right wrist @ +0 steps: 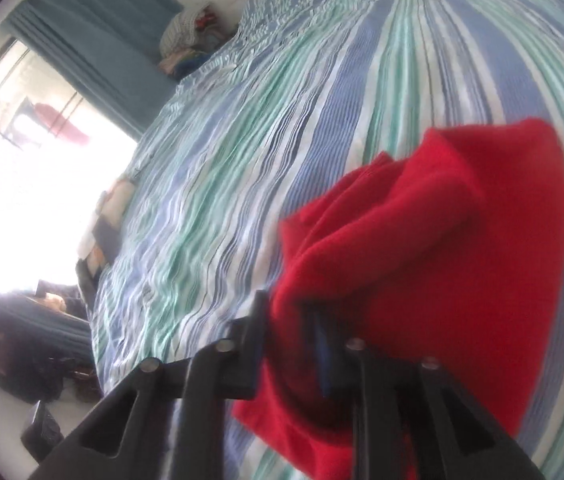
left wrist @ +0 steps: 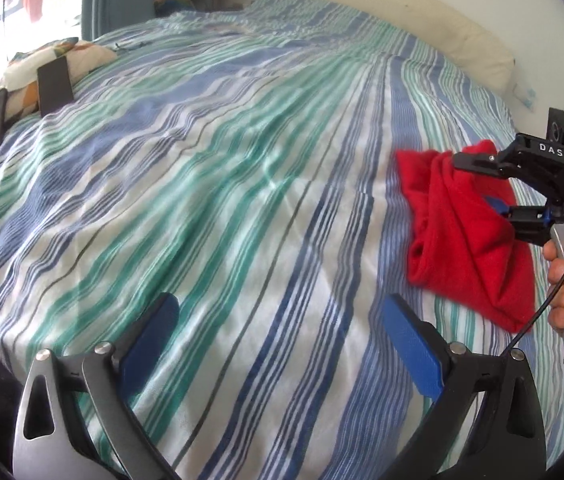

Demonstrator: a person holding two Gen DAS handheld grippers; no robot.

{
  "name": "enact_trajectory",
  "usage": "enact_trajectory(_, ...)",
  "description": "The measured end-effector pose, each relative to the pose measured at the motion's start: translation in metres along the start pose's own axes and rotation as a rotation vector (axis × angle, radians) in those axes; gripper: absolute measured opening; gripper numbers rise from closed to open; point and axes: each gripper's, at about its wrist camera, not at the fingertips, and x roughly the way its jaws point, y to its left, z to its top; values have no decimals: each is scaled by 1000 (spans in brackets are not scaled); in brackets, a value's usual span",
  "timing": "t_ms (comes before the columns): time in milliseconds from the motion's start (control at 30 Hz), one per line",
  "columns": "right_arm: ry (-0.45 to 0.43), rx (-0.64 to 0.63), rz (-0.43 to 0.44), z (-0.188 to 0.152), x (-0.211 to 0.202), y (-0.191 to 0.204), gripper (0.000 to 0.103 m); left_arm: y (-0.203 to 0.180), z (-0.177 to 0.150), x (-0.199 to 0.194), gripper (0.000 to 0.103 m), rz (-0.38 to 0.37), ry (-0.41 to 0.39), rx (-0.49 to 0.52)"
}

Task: Fold small clothes
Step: 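Fold the held part over the sweater with the right gripper and release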

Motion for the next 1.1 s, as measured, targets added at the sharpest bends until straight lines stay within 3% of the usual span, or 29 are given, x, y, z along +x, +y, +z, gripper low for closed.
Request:
enact_trajectory(33, 24, 49, 75, -4, 7, -5, 55, 2, 1, 0, 101, 0, -1, -11)
enact_trajectory(133, 2, 102, 188, -9, -8, -11, 59, 5, 2, 3, 101, -7, 7, -31)
enact_trajectory(233, -15, 42, 240, -9, -43, -10, 70, 7, 3, 6, 101, -25, 25, -43)
enact_trajectory(300, -36, -58, 180, -10, -65, -3, 72, 5, 3, 8, 101, -34, 34, -47)
enact_trajectory(400, -63, -172, 5, -16, -76, -1, 71, 1, 2, 9, 101, -29, 36, -35)
enact_trajectory(467, -41, -200, -64, -21, -64, -2, 59, -1, 1, 9, 101, -21, 33, -24)
enact_trajectory(500, -25, -228, -93, -25, -53, 2, 46, -2, 0, 9, 101, -16, 32, -19)
enact_trajectory(567, -8, -318, -170, -37, -28, 13, 39, -3, -2, 10, 101, -8, 33, -9)
enact_trajectory(633, 24, -399, -193, -54, 1, 23, 33, -4, -3, 10, 101, -3, 34, 3)
enact_trajectory(733, 99, -580, -249, -85, 34, 44, 33, -6, -4, 12, 101, -4, 45, 14)
enact_trajectory(800, 102, -652, -276, -94, 31, 53, 32, -7, -4, 12, 101, -9, 51, 19)
enact_trajectory(867, 102, -645, -278, -93, 14, 52, 32, -9, -4, 11, 101, -13, 56, 26)
enact_trajectory(967, 32, -651, -261, -93, -30, 59, 33, -11, -5, 10, 101, -14, 59, 36)
enact_trajectory(1100, -56, -599, -299, -104, -70, 48, 52, -13, -5, 12, 101, -10, 76, 40)
